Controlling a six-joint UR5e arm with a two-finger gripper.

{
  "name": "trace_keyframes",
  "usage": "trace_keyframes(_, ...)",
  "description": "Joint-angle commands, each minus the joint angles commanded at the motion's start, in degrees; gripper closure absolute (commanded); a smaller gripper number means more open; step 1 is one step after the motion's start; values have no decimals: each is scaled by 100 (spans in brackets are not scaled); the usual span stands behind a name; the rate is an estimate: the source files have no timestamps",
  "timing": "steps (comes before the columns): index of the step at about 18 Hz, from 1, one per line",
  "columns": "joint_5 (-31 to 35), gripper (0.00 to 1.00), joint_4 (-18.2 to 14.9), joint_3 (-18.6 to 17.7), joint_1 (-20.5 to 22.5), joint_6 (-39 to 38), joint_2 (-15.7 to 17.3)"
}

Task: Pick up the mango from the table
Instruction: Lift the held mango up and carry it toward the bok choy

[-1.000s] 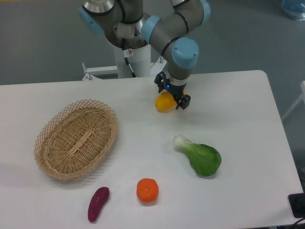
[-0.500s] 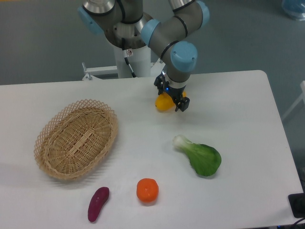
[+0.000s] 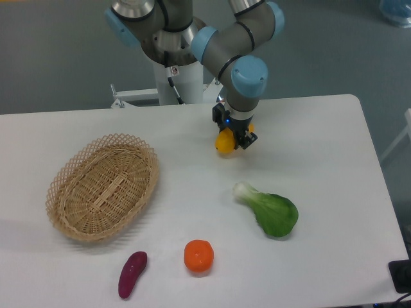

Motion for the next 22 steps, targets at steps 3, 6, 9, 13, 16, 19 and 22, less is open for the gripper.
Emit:
trace_keyframes(3, 9, 75, -219, 219, 26, -9, 9)
trace_keyframes(6, 9, 75, -824, 693, 44, -9, 9)
trace_keyframes(9, 9, 75, -1168, 1203, 53, -44, -70)
trace_keyframes(13, 9, 75, -1160, 1730, 88, -70, -351)
trace_keyframes(16, 17, 75, -1160, 2187, 88, -281, -597)
trace_keyframes(19, 17, 75, -1178, 2671, 88, -412, -843)
trace_keyframes(22, 17, 75, -1178, 3005, 97, -553, -1045)
